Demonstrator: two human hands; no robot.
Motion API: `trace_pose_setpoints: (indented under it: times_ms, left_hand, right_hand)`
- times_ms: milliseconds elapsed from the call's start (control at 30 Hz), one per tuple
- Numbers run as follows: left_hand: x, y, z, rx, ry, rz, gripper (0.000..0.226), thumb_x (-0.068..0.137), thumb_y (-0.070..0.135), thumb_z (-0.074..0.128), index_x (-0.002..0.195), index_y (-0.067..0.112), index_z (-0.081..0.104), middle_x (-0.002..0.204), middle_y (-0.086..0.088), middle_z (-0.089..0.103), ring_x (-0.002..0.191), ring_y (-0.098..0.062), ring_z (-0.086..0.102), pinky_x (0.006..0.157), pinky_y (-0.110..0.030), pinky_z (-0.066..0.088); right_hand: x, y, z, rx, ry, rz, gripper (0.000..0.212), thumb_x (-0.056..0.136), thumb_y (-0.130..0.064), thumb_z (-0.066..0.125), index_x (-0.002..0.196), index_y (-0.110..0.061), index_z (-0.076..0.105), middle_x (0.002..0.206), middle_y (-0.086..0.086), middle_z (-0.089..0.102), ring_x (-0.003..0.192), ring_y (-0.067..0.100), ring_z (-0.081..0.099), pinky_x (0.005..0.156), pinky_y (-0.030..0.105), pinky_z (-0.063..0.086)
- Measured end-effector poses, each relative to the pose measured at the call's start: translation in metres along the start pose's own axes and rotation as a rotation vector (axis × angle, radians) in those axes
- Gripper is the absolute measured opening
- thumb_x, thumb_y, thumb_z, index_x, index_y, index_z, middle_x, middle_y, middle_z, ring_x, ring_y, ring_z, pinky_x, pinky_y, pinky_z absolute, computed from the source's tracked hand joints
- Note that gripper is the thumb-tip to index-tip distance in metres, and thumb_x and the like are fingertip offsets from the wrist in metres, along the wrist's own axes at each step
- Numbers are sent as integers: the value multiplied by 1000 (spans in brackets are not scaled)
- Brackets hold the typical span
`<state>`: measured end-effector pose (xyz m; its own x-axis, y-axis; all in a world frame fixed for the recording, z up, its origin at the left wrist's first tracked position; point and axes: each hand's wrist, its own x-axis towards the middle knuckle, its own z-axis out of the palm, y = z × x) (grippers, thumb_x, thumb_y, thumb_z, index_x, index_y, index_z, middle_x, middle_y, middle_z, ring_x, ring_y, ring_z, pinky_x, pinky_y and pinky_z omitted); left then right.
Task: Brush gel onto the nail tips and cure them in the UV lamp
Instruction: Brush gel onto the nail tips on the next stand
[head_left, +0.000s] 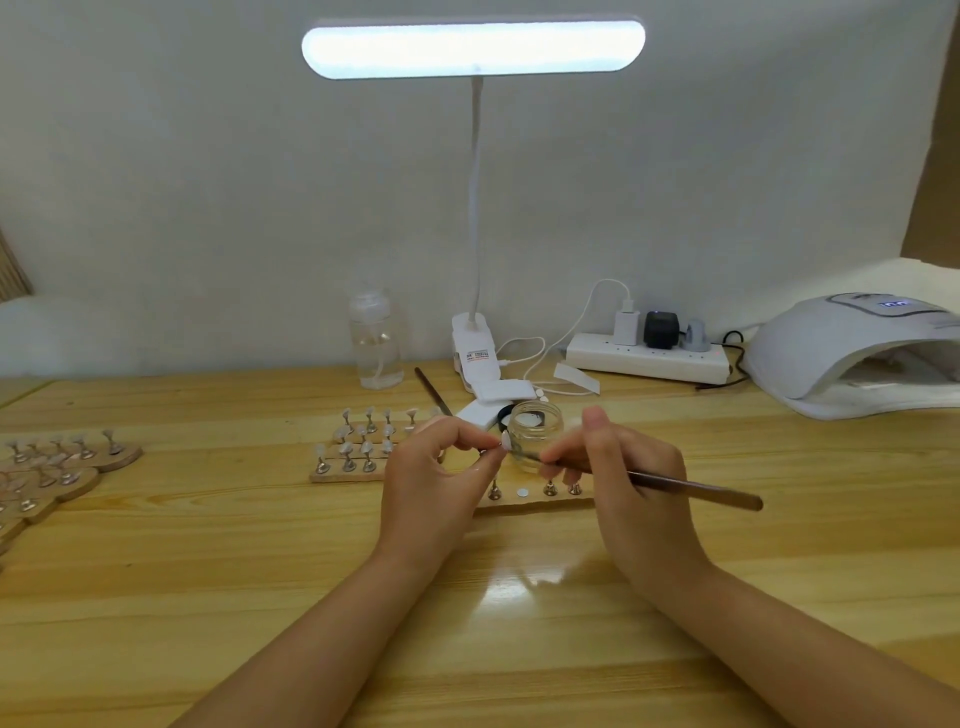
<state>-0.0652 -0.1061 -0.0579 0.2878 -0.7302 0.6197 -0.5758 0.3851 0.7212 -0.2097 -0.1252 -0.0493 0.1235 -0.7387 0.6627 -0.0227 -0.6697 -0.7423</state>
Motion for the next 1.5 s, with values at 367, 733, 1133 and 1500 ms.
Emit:
trace_pose_setpoints:
  times_ms: [367, 733, 1133, 1500]
  left_hand:
    - [0, 0, 0, 11, 17, -9, 26, 72, 11, 75, 63, 31, 61, 68, 8, 64, 76, -5, 57, 72, -6, 37]
    - [-1, 0, 1, -28, 7, -51, 23, 73, 16, 74, 65, 35, 63, 70, 13, 66, 76, 3, 57, 76, -23, 46]
    - [0, 0, 2, -59, 14, -36, 25, 69, 17, 76, 65, 38, 64, 74, 24, 67, 75, 5, 61, 76, -7, 42]
    - [1, 1, 1, -60, -3, 15, 23, 70, 8, 74, 75, 30, 69, 78, 10, 66, 79, -2, 60, 73, -6, 42]
  right_hand:
    - [0, -1, 0, -37, -14, 20, 40, 95, -35, 37, 70, -25, 66, 71, -10, 68, 61, 0, 60, 57, 8, 42]
    - [-1, -3, 2, 42, -61, 74, 43, 92, -42, 41, 63, -22, 66, 62, -1, 67, 54, 5, 58, 53, 15, 45]
    - [-1, 0, -1, 11, -38, 20, 39, 88, -43, 41, 65, -24, 67, 67, -2, 68, 58, 5, 60, 57, 15, 46]
    - [0, 0, -1, -79, -33, -88, 35, 88, -44, 37, 70, -32, 64, 61, -9, 65, 59, -1, 60, 56, 9, 43]
